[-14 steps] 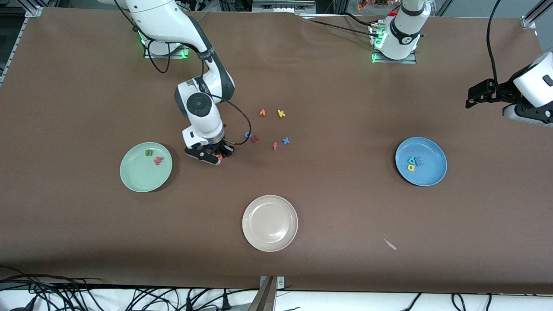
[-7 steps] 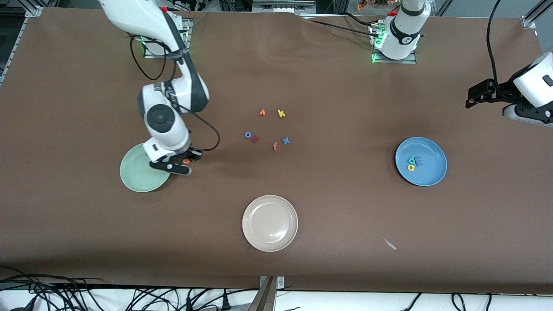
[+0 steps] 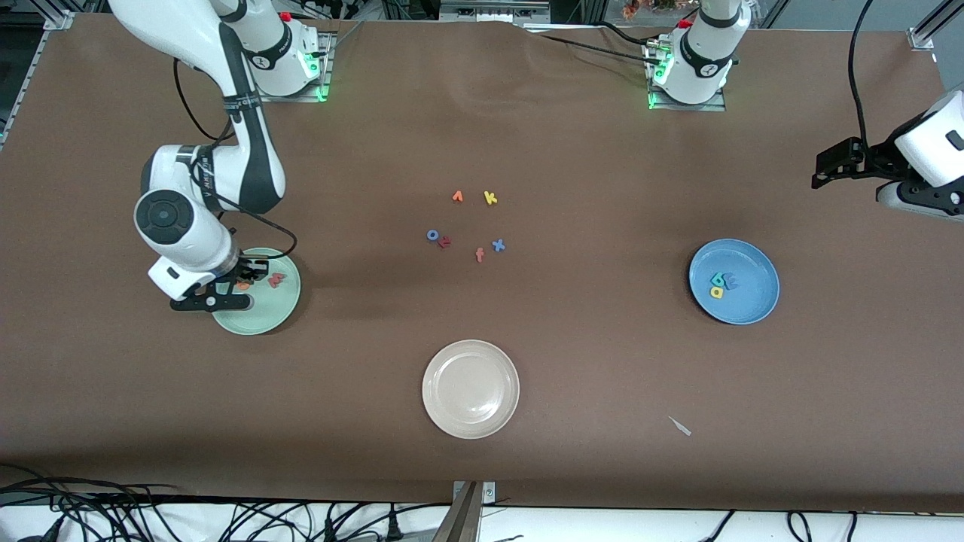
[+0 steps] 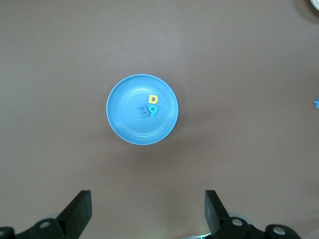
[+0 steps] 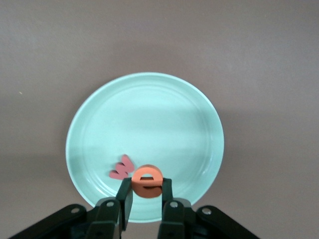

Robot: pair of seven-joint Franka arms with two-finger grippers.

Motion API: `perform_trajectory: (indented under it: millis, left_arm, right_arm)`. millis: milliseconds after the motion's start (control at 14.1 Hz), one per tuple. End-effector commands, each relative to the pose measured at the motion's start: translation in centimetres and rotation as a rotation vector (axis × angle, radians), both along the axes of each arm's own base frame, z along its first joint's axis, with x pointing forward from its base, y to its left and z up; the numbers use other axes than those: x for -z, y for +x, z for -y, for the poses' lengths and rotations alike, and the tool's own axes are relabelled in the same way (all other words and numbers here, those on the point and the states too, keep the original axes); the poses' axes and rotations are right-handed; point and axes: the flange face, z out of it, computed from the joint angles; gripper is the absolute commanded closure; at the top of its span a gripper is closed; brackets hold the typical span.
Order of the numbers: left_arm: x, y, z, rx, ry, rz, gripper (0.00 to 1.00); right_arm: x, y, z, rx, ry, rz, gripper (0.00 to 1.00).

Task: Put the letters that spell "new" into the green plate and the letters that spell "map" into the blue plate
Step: 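Place the orange e on the green plate with the right gripper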

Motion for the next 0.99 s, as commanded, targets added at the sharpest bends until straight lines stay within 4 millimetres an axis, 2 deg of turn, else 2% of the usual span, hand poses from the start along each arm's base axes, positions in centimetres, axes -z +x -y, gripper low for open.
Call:
perform_trajectory:
  millis: [0,71,212,283,354,496,708,920]
  left_arm:
    - [-0.1,-0.1,-0.1,0.018,0.021,0.006,0.00]
    - [-0.1,-0.1,-0.1,0.017,0.021,0.006,0.00]
    - [-0.1,-0.1,-0.1,0.017,0.021,0.008,0.00]
    - [-0.1,-0.1,-0.1,0.017,0.021,0.008,0.00]
    - [-0.1,-0.1,-0.1,0.017,0.021,0.008,0.00]
    - [-0.1,-0.1,0.0,0.018,0.021,0.008,0.00]
    - [-0.1,-0.1,0.1,0.022,0.021,0.008,0.00]
    - [-0.1,-0.1,0.1,0.022,0.021,0.006,0.00]
  right_arm:
    - [-0.1,-1.3,2.0,-0.005,0.085,-0.025,0.51]
    - [-0.2,-1.3,2.7,-0.012,0.104,-0.027,0.40]
    - [-0.6,-1.2,2.9,-0.013,0.113,-0.027,0.31]
    - [-0.9,-1.1,2.9,-0.008,0.116,-0.024,0.23]
    - [-1.6,-0.8,2.6,-0.004,0.122,-0.015,0.20]
    - [-3.5,-0.1,0.9,0.043,0.132,-0.016,0.14]
    - [-8.1,1.5,-1.6,0.046,0.144,-0.023,0.09]
    - [-12.0,2.7,-2.8,0.019,0.154,-0.005,0.07]
